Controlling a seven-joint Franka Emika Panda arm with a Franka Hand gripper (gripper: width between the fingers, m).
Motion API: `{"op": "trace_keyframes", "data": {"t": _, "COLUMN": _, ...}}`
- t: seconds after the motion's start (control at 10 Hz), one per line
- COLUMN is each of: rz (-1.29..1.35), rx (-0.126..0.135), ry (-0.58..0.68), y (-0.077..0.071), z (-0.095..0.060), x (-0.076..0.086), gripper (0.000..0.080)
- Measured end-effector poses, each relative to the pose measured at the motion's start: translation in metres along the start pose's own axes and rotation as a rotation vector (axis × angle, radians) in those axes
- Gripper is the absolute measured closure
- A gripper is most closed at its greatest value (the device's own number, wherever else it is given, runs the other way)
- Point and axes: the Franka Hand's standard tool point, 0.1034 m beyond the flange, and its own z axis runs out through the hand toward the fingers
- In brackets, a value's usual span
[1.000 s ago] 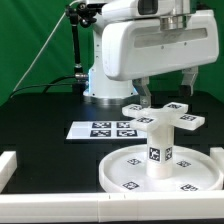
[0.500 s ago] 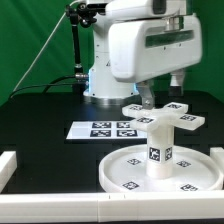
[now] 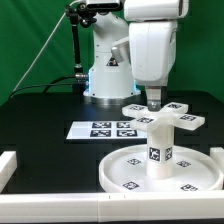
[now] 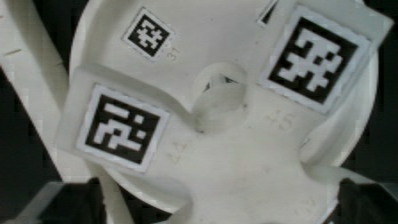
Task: Assemble round table
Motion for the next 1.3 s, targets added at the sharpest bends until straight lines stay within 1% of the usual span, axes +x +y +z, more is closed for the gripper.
{"op": "trace_keyframes", "data": {"t": 0.2, "rz": -0.153, "rx": -0.006, "ry": -0.015, "y": -0.001, "z": 0.001, "x": 0.001, "gripper": 0.0151}}
{"op": "trace_keyframes", "data": {"t": 0.4, "rz": -0.275, "rx": -0.016, "ry": -0.023, "y": -0.002, "z": 0.003, "x": 0.005, "gripper": 0.0151}}
{"op": "trace_keyframes", "data": {"t": 0.8, "rz": -0.274, "rx": 0.0, "ry": -0.025, "y": -0.007, "z": 0.011, "x": 0.003, "gripper": 0.0151}}
{"op": "trace_keyframes", "data": {"t": 1.1, "rz": -0.248, "rx": 0.008, "ry": -0.024, "y": -0.007, "z": 0.017, "x": 0.007, "gripper": 0.0151}}
{"op": "trace_keyframes", "data": {"t": 1.3, "rz": -0.239, "rx": 0.015, "ry": -0.025, "y": -0.008, "z": 0.021, "x": 0.004, "gripper": 0.0151}}
